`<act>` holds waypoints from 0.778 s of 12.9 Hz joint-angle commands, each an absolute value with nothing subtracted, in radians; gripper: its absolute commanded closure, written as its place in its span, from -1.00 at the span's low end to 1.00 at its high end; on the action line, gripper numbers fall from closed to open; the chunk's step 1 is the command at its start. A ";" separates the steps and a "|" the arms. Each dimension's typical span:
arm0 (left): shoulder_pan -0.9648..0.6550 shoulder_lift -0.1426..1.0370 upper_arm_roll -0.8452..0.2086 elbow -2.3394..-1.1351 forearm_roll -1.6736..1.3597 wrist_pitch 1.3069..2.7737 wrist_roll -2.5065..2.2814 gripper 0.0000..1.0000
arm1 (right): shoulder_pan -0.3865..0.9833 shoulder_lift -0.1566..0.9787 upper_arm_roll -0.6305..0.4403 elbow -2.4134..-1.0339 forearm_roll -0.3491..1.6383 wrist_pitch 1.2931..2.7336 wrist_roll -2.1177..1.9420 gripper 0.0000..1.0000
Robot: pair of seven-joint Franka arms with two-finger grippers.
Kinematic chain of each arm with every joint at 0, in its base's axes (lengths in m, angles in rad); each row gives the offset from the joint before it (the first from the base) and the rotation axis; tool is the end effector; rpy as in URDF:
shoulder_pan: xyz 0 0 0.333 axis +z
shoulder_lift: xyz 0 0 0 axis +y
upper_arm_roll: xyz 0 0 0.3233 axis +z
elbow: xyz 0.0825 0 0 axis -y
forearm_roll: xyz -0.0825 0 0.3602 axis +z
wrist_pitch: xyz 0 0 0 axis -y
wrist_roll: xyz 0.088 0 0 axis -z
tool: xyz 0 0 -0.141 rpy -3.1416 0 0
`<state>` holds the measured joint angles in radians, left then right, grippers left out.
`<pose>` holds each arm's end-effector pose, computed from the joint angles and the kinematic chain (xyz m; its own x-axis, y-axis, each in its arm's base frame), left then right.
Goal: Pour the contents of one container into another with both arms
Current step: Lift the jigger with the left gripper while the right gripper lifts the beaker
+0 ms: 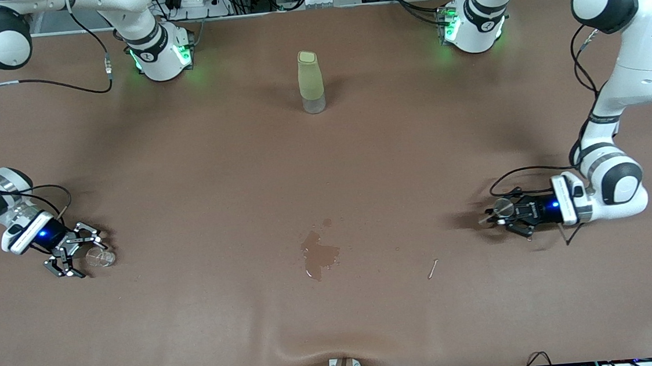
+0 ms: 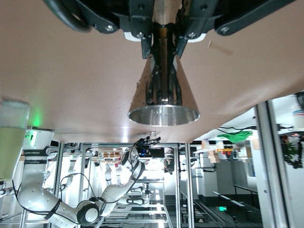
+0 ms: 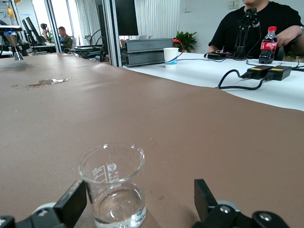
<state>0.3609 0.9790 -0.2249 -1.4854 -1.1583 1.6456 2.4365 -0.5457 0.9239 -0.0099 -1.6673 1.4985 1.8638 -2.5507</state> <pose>0.6471 -0.0117 0.1395 -0.0107 -0.1371 0.9905 -0.9994 0.0336 -0.0061 0.5886 -0.2362 0.0867 0.1870 0.2219 0.9570 0.7945 -0.6071 -0.0145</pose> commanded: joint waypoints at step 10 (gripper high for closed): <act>-0.224 0.956 -0.222 -1.286 -1.623 2.239 2.197 1.00 | -0.477 0.976 -0.014 -1.643 1.620 1.864 -2.611 0.86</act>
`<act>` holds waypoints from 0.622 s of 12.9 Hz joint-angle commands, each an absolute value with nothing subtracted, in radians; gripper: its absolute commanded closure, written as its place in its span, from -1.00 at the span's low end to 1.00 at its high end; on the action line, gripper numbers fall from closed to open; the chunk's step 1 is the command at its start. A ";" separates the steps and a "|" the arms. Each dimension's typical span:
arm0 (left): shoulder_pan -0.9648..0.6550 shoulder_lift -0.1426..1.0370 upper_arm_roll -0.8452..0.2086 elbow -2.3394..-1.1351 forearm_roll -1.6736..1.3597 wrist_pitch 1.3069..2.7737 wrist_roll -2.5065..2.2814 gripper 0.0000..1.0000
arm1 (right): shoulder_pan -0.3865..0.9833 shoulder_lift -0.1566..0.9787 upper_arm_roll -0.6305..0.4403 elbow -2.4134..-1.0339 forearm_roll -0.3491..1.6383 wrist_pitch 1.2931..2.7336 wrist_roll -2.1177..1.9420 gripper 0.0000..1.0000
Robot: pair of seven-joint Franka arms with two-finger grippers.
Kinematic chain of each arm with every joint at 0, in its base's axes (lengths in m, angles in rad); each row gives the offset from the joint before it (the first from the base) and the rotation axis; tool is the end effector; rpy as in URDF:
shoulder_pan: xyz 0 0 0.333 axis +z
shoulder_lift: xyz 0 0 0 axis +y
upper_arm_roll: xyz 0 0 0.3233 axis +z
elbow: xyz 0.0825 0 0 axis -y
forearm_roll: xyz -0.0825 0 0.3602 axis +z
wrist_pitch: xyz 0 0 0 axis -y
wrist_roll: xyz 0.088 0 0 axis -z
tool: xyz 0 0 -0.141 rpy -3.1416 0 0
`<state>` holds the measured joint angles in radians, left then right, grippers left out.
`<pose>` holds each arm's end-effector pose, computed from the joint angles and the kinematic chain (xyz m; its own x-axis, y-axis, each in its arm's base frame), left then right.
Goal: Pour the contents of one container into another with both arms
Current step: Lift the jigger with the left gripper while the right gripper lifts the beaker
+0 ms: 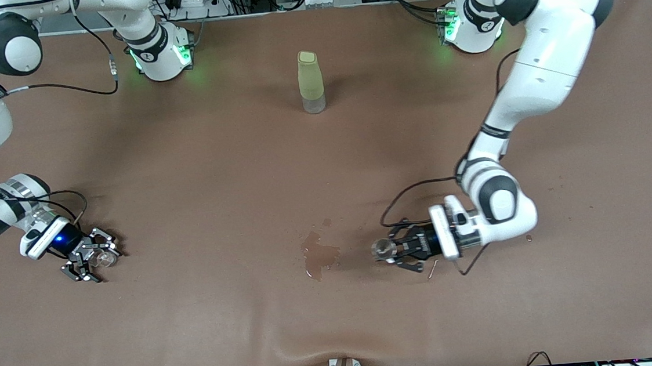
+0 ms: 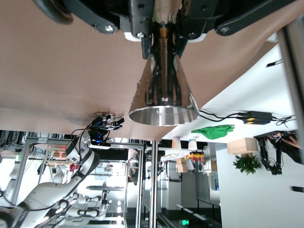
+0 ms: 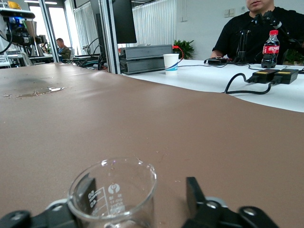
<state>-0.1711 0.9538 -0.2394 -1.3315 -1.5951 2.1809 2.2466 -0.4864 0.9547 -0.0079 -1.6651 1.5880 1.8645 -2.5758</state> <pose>0.6918 -0.3187 0.2057 0.0644 -0.1808 0.9814 -0.9847 -0.1710 0.0331 0.6034 -0.2003 0.0732 0.1716 0.1820 0.9682 0.7887 -0.6143 -0.0244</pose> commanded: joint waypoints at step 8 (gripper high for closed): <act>-0.491 0.986 -0.222 -1.151 -1.723 2.551 2.084 1.00 | -0.477 0.959 -0.012 -1.626 1.614 1.852 -2.600 1.00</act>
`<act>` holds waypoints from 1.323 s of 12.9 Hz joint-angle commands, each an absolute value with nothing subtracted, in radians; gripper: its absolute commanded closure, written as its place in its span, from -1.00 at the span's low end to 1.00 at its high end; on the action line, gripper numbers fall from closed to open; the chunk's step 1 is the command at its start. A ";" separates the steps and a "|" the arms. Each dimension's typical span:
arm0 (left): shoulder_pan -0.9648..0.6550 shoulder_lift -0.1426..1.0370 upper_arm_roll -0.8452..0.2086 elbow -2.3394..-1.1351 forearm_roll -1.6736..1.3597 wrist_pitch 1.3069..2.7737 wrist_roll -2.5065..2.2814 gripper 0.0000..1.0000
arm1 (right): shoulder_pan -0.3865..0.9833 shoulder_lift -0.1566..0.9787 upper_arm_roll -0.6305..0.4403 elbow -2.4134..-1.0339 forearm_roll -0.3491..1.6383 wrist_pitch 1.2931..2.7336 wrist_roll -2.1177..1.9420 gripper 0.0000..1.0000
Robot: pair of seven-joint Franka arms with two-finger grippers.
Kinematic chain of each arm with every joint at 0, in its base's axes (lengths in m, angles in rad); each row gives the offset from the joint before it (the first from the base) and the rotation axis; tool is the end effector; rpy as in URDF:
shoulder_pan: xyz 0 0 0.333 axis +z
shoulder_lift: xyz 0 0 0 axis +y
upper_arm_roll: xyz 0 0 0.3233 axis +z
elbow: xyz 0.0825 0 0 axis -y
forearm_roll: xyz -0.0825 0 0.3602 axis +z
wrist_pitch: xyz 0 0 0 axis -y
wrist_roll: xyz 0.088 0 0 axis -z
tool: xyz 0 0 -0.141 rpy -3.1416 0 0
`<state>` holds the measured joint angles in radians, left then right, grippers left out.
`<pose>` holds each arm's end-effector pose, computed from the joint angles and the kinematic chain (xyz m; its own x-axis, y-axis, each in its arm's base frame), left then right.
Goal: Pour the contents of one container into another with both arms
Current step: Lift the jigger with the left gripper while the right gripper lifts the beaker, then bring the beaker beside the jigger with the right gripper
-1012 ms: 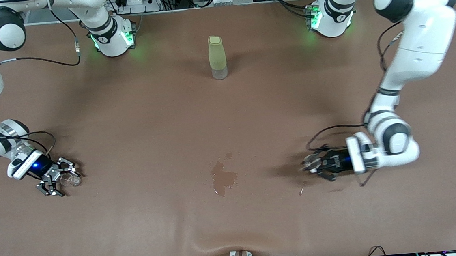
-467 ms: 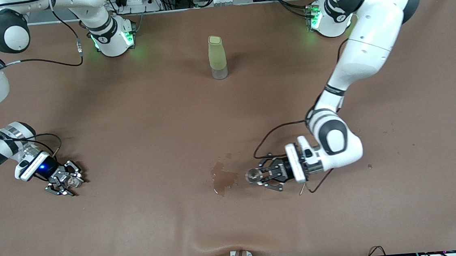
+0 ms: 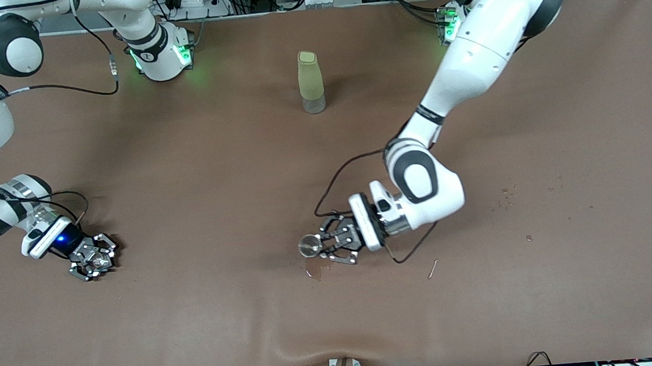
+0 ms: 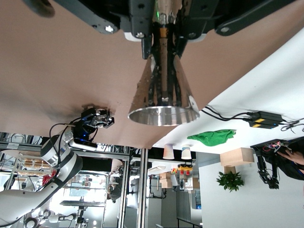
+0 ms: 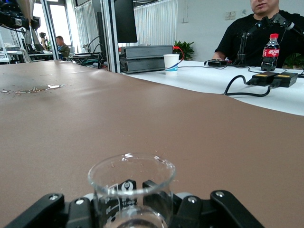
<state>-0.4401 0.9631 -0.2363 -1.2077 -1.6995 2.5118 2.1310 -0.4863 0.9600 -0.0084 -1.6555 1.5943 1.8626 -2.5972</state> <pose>0.6500 -0.4596 0.2369 0.1236 -0.2410 0.9626 -0.9613 -0.2699 0.0558 0.6058 -0.2016 0.0734 0.1499 0.1926 0.9698 0.7894 -0.6139 -0.0001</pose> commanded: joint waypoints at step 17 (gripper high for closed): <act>-0.661 0.979 -0.120 -1.040 -1.765 2.671 2.089 1.00 | -0.146 0.770 -0.015 -1.379 1.609 1.844 -2.111 1.00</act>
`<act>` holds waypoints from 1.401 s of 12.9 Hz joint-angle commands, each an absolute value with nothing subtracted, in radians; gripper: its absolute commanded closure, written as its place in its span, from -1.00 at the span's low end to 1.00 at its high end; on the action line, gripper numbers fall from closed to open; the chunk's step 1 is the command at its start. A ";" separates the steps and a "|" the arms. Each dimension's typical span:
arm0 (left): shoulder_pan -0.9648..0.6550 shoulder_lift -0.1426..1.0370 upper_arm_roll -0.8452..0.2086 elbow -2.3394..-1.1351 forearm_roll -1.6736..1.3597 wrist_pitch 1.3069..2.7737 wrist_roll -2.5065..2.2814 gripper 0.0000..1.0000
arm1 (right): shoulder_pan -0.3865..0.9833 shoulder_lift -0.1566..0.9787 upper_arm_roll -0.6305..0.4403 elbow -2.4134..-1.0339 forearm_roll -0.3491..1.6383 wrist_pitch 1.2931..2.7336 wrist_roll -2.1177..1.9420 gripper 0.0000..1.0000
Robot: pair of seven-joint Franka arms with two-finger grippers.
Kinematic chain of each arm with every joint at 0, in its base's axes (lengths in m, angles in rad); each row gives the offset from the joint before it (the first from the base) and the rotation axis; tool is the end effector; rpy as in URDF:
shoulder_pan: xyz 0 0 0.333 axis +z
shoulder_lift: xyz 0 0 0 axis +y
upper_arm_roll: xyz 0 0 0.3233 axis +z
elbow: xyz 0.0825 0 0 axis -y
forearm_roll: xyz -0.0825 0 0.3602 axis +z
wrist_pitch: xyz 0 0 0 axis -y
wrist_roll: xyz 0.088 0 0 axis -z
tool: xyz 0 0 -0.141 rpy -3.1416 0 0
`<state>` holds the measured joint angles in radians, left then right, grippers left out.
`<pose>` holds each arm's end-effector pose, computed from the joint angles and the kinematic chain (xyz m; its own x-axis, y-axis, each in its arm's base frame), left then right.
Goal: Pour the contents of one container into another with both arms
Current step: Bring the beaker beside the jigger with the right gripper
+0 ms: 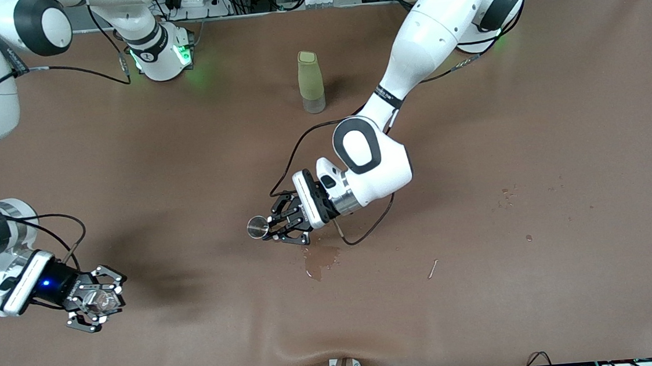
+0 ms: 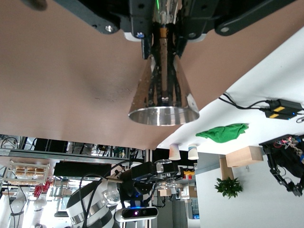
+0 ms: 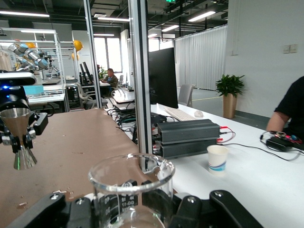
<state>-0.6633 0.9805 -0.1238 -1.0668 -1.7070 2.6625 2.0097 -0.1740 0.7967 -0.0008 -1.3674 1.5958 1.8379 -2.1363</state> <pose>0.6138 -0.5423 0.2768 0.0887 -0.2864 0.9540 -0.9556 -0.2946 0.0004 0.7448 -0.0169 0.3010 0.0657 0.1111 0.9916 0.9158 -0.4013 -0.0157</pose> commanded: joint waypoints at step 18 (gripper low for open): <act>-0.581 1.015 -0.150 -1.072 -2.065 2.476 2.428 1.00 | 0.135 0.509 -0.012 -1.615 1.508 1.870 -1.494 1.00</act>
